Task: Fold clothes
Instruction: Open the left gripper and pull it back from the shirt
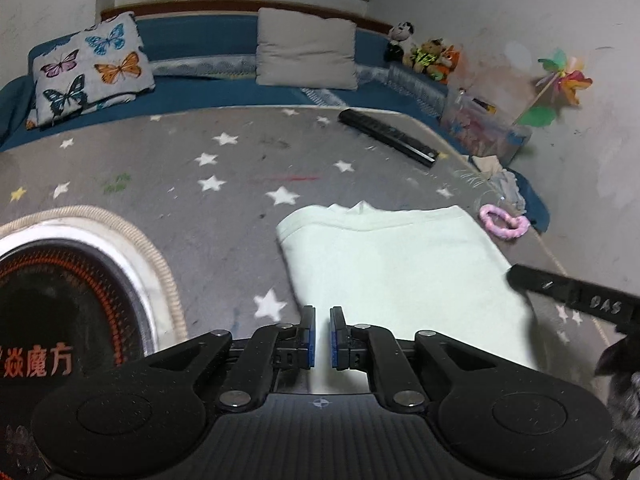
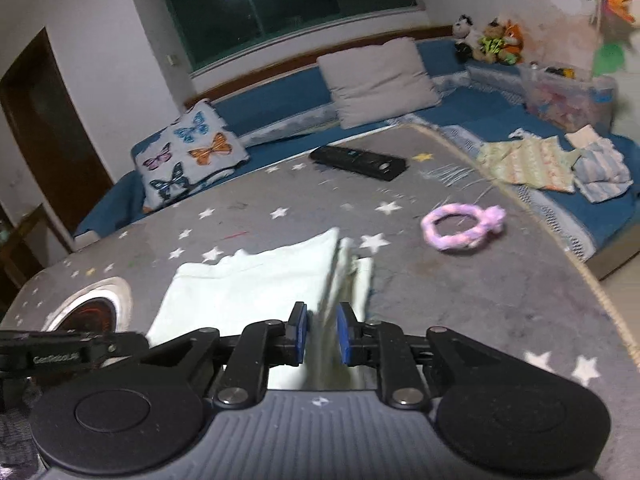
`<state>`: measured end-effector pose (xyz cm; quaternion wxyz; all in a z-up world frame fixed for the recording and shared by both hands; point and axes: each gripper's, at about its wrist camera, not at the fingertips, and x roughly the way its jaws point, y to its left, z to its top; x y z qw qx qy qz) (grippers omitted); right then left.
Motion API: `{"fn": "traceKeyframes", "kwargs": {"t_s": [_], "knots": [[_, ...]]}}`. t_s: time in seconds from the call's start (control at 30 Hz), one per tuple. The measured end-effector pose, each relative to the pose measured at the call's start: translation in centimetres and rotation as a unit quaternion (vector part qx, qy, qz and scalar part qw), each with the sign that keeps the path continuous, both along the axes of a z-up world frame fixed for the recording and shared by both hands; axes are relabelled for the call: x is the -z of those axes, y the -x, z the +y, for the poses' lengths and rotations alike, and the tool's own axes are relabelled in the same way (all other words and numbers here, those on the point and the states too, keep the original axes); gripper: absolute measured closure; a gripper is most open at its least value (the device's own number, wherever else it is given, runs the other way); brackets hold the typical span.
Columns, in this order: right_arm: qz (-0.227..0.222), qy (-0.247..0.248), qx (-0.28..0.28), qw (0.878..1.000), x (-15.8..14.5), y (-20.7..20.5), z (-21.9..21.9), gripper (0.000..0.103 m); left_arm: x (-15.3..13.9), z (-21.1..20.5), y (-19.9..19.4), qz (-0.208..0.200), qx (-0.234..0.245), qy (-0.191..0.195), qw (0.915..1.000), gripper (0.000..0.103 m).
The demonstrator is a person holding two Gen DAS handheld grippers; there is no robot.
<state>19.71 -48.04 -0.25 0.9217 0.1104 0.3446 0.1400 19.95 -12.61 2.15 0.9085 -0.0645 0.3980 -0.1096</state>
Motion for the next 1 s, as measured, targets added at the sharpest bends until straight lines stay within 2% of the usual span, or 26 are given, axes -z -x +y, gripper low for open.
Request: {"fn": "traceKeyframes", "kwargs": {"t_s": [0.03,0.07,0.1,0.13,0.27,0.37,0.53,0.83,1.0], "knots": [[-0.004,-0.001,0.001,1.0,-0.2,0.0,-0.2,0.086,0.0,0.0,0.1,-0.001,0.0,-0.001,1.0,0.087],[-0.009,-0.002,0.001,1.0,-0.4,0.0,-0.3,0.086,0.0,0.0,0.1,-0.001,0.0,-0.002,1.0,0.075],[-0.013,-0.004,-0.001,1.0,-0.6,0.0,-0.3,0.086,0.0,0.0,0.2,-0.002,0.0,-0.003,1.0,0.072],[-0.017,-0.007,-0.004,1.0,-0.8,-0.1,-0.2,0.086,0.0,0.0,0.3,-0.003,0.0,-0.004,1.0,0.064],[-0.025,-0.017,-0.029,0.999,-0.9,-0.7,0.8,0.086,0.1,0.0,0.6,-0.005,0.001,-0.008,1.0,0.052],[-0.014,-0.022,-0.043,0.999,0.0,-1.4,1.6,0.087,0.1,-0.7,0.9,-0.008,0.017,-0.007,0.9998,0.051],[0.022,-0.028,-0.03,0.999,2.6,-2.5,1.1,0.088,0.3,-1.6,1.4,-0.012,0.037,-0.009,0.9992,0.051],[-0.001,-0.033,-0.035,0.999,1.0,-3.8,1.2,0.087,0.0,-3.4,1.7,-0.023,0.067,-0.006,0.9975,0.05],[0.038,-0.04,-0.031,0.998,2.6,-6.2,0.6,0.088,0.2,-4.9,2.0,-0.024,0.091,-0.013,0.9955,0.05]]}}
